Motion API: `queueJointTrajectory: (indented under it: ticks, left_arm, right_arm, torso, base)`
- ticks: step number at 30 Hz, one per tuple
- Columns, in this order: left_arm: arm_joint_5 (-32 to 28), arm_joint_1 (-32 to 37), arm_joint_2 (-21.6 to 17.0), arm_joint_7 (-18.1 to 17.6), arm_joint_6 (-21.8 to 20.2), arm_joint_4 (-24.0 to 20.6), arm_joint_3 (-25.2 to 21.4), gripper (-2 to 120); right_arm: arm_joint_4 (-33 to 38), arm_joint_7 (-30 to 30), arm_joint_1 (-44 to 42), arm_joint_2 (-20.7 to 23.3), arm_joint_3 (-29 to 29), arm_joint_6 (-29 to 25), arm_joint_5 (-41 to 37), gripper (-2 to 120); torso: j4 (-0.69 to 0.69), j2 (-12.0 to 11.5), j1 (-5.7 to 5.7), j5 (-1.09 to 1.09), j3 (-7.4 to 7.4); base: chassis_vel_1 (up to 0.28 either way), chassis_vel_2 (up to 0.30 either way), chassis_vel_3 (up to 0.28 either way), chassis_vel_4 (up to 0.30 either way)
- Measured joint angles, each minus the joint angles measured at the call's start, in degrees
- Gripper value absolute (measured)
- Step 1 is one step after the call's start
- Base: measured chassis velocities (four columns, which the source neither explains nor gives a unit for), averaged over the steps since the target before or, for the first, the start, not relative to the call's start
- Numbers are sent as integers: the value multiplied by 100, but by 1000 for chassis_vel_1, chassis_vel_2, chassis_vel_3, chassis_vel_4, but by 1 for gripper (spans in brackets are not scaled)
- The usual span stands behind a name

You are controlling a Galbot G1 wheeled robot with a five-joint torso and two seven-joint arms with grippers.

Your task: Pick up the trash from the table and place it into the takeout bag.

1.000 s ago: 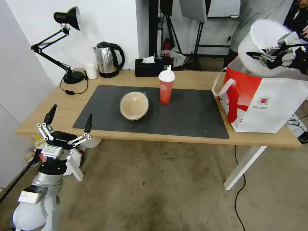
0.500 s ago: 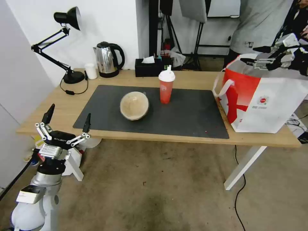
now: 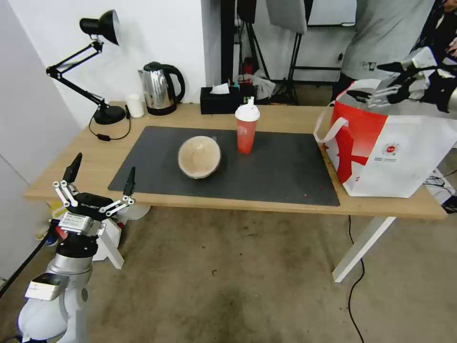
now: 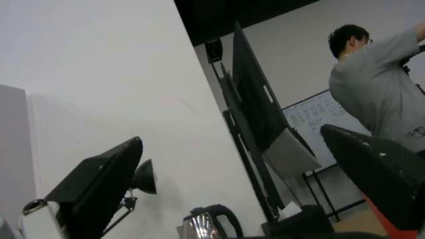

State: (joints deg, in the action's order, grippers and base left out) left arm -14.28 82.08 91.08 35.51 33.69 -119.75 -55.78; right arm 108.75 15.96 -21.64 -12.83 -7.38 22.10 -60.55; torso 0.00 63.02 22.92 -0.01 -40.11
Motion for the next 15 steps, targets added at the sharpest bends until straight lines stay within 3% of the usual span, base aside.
queueJointTrajectory:
  ticks: [4,15]
  left_arm:
    - [2,4,12,-1,-1,-1,-20,100]
    - [-10,23,14,-9,0,0,-84,100]
  right_arm:
    - [442,-473,-127,-90,-126,3,-300,100]
    - [1148,-906,-277,-283,-252,19,-610,100]
  torso:
    - [0,0,0,0,0]
    - [0,0,0,0,0]
  base:
    - [0,0,0,0]
    - [0,0,0,0]
